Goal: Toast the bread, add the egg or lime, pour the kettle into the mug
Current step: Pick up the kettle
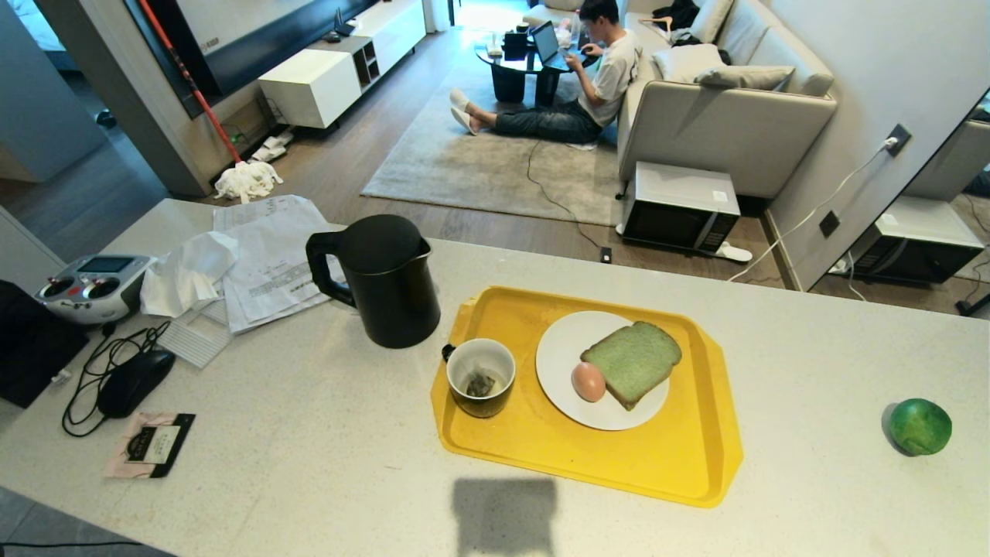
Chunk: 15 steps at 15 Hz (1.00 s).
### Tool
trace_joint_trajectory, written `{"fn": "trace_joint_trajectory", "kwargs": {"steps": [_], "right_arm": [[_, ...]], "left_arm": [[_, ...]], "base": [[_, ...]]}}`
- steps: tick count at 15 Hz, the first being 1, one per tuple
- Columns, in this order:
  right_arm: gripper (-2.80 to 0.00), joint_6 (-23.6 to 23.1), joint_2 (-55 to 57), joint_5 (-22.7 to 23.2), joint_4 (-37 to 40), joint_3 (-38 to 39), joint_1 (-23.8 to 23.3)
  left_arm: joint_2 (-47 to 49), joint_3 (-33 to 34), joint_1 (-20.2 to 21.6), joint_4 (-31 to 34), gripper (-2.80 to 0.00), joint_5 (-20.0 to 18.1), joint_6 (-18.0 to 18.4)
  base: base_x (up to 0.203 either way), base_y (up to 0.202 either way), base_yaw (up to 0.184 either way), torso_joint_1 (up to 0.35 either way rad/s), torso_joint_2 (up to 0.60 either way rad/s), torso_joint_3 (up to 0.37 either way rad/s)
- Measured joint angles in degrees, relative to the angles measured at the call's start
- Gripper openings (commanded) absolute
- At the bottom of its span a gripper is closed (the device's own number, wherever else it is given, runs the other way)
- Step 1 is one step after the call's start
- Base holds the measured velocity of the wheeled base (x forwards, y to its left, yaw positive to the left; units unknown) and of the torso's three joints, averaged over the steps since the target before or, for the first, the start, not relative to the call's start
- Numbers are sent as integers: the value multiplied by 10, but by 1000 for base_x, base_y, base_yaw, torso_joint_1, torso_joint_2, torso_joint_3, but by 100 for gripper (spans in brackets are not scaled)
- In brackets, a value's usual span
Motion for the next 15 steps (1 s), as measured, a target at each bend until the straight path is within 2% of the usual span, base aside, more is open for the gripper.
{"fn": "trace_joint_trajectory", "kwargs": {"steps": [15], "right_arm": [[-280,0,0,0,0,0,0]], "left_arm": [[0,0,0,0,-280,0,0]], "base": [[0,0,0,0,0,0]]}}
